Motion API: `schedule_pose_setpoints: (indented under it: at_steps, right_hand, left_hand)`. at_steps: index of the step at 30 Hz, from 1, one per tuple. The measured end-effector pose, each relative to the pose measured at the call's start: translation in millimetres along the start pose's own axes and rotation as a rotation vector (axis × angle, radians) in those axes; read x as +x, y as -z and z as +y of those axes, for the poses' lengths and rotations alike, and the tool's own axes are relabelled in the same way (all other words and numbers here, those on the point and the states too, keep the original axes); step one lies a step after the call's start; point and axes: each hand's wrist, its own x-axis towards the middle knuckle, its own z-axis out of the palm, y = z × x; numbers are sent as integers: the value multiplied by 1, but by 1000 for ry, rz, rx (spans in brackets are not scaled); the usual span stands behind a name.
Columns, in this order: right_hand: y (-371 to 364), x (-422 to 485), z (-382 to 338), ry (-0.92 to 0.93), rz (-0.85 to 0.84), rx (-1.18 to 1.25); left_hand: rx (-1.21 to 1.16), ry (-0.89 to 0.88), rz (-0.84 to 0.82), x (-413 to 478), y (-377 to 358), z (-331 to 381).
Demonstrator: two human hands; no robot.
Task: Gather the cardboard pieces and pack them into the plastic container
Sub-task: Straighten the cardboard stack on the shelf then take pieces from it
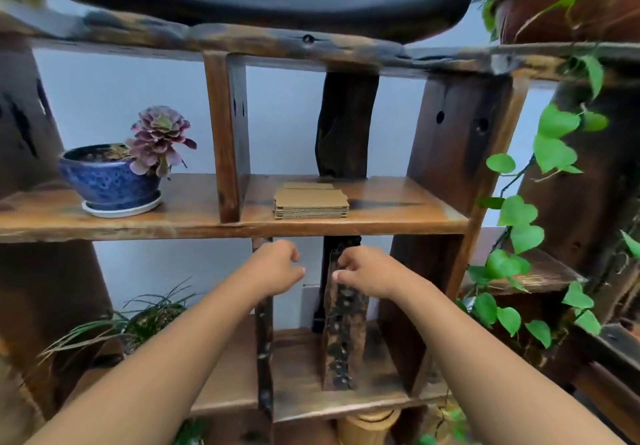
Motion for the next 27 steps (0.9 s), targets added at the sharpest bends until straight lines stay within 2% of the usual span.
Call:
schedule_pose_setpoints:
  at_steps: [4, 10, 14, 17, 20, 23, 27]
  right_hand:
    - [40, 29, -23, 31, 107, -39]
    - [79, 66, -42, 38, 210, -53]
    - [90, 102, -38, -52, 183, -95]
    - [93, 125, -33, -165, 126, -128]
    - [89, 143, -31, -261, 14, -168]
    - [85, 154, -27, -348, -82, -85]
    - [80, 162, -24, -407, -79, 164]
  left_hand:
    - [42, -44, 34, 24, 46, 18]
    - [-85, -67, 36, 63, 100, 12]
    - [-59, 19, 0, 95, 103, 7]
    - [-50, 150, -146, 110, 104, 8]
    - [84, 181, -213, 124, 104, 16]
    - [123, 204, -214, 135, 99, 21]
    - [60, 288, -239, 146, 94, 15]
